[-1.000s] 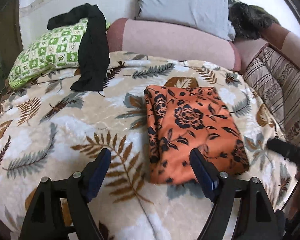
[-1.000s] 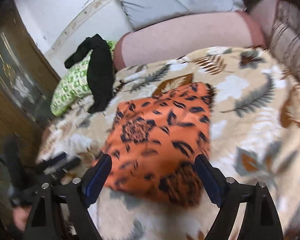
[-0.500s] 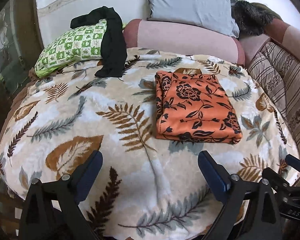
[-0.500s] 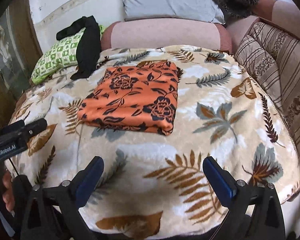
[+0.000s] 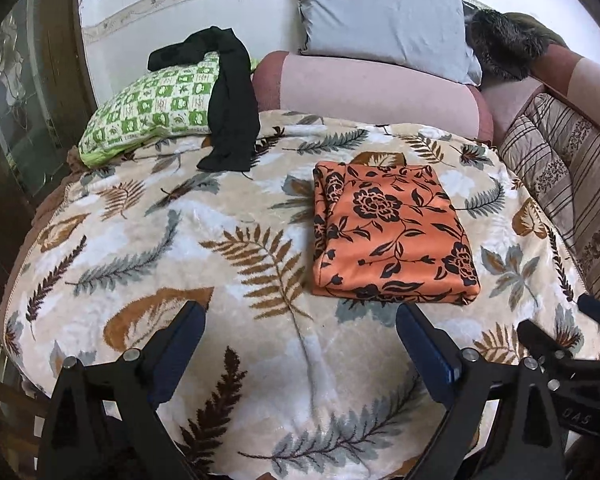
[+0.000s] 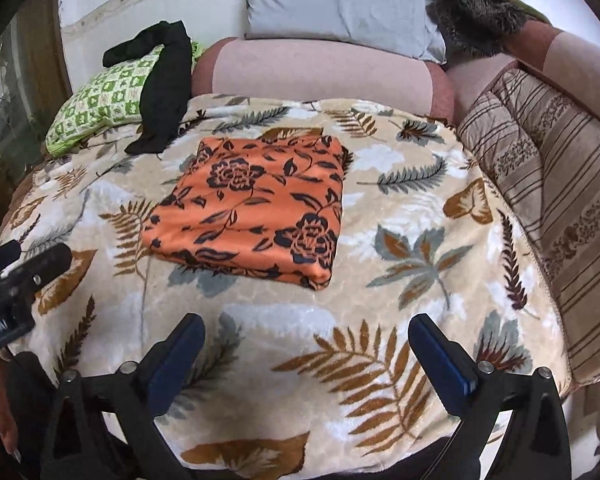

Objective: Fold small clothes

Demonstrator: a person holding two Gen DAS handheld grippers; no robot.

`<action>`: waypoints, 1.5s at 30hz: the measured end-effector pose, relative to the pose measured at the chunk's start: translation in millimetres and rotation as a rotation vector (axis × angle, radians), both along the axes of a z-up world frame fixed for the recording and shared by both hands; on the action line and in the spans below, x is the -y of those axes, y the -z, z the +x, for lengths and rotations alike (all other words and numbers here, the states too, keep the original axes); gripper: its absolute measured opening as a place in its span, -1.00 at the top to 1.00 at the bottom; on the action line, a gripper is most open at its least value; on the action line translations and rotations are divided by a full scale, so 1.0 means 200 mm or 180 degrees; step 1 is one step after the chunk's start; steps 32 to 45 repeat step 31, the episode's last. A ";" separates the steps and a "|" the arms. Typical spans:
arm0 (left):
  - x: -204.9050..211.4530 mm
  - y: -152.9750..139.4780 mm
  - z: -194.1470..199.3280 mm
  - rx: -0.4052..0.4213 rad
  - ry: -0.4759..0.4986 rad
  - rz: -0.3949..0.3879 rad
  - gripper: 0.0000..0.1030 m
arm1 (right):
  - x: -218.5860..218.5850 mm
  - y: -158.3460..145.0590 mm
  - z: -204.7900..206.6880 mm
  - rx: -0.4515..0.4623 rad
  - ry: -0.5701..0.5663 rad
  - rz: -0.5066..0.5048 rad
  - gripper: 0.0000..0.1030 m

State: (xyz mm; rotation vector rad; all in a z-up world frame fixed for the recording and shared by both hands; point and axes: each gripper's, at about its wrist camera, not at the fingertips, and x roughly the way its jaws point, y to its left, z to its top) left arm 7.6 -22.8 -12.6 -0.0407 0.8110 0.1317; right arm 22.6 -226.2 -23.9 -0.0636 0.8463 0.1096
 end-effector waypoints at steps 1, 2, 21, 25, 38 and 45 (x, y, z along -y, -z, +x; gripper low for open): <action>0.00 0.00 0.00 0.0003 -0.0010 0.0012 -0.87 | 0.00 -0.02 0.00 0.0036 0.0011 0.0007 -0.99; 0.00 0.00 0.01 0.0010 -0.0016 0.0013 -0.87 | 0.00 -0.03 0.01 0.0062 0.0018 0.0007 -0.99; -0.01 0.02 0.18 -0.0105 -0.0042 -0.0089 -1.00 | -0.04 0.00 0.11 0.0114 0.0012 -0.0071 -0.99; 0.01 0.01 0.22 -0.0082 0.0051 -0.0125 -1.00 | -0.02 0.01 0.14 0.0093 0.0020 -0.0082 -0.99; 0.08 -0.02 0.26 -0.0025 0.0212 -0.0084 -1.00 | -0.01 0.01 0.17 0.0089 0.0030 -0.0116 -0.99; 0.08 -0.02 0.26 -0.0025 0.0212 -0.0084 -1.00 | -0.01 0.01 0.17 0.0089 0.0030 -0.0116 -0.99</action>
